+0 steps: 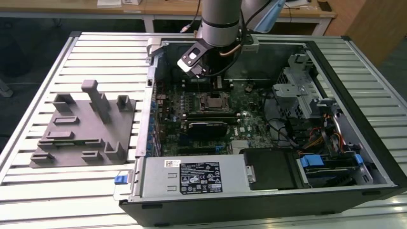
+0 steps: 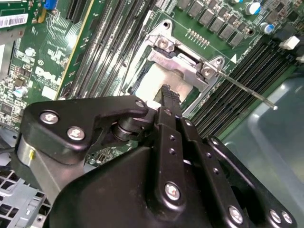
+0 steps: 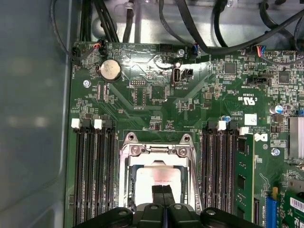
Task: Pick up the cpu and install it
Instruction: 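Close the cpu cover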
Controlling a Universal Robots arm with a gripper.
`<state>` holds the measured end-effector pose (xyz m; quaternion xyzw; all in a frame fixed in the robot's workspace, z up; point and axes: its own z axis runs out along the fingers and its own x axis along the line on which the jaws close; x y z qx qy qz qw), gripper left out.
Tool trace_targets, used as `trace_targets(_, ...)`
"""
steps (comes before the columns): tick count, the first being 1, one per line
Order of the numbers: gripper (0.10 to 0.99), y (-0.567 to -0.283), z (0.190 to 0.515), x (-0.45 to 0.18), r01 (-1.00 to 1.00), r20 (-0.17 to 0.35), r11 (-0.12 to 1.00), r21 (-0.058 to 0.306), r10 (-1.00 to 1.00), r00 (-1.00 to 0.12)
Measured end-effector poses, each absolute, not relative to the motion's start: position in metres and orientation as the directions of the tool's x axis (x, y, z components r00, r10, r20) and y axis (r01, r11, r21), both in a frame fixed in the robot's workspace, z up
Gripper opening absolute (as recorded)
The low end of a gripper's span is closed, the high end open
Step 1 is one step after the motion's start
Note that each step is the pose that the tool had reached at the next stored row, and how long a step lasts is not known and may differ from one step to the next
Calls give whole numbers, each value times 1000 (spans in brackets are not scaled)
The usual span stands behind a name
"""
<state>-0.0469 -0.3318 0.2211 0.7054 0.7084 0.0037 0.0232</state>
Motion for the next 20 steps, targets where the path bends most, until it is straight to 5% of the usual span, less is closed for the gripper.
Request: trace_targets(20,106,-332,219,-47,952,-30,305,38,952,-304)
